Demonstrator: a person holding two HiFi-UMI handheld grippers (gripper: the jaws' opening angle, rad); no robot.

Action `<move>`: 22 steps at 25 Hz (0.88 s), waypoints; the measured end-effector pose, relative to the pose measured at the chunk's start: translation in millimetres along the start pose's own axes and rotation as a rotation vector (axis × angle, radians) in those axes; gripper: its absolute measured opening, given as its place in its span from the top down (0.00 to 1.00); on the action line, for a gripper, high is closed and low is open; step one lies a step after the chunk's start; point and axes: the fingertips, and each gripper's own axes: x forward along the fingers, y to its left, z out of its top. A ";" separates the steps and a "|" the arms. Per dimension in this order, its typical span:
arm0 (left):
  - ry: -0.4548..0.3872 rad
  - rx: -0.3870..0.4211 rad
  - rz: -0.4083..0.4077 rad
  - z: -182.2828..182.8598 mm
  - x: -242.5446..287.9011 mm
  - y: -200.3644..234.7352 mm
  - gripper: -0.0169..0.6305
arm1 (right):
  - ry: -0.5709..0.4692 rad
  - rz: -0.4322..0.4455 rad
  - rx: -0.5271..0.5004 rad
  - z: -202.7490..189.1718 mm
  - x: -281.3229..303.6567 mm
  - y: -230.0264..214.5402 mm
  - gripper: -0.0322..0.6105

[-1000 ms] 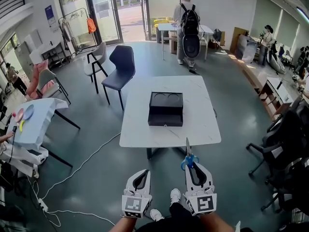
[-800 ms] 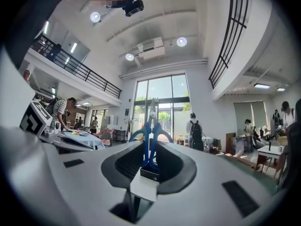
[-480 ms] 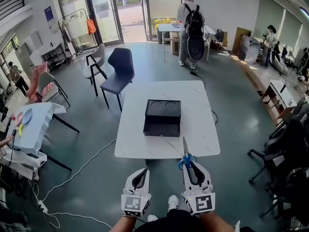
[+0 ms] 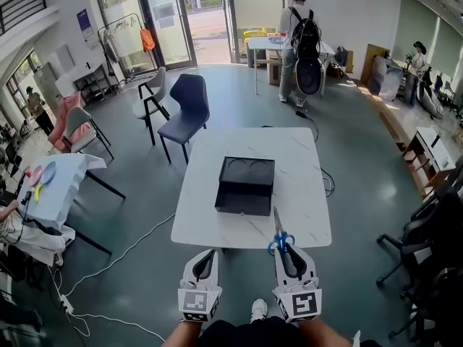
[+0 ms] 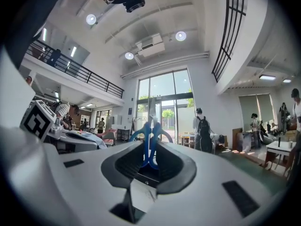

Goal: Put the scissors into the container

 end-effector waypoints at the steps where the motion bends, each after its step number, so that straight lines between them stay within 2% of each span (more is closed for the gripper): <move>1: -0.002 0.001 0.011 3.2 2.4 4.0 0.96 | -0.002 0.003 0.014 -0.5 2.3 -1.3 0.82; 4: -0.003 -0.003 0.026 8.2 6.4 6.6 0.96 | -0.012 0.022 0.040 2.1 9.0 -3.8 0.82; 9: -0.002 -0.020 0.023 7.7 14.7 5.0 0.96 | -0.034 0.072 0.019 9.2 25.6 -0.2 0.82; 18: -0.016 -0.062 0.009 14.0 57.1 35.6 0.96 | -0.031 0.079 -0.019 13.7 79.8 -1.9 0.82; 22: -0.045 -0.029 -0.020 27.2 86.4 51.6 0.96 | -0.041 0.079 -0.016 12.4 111.9 -2.3 0.82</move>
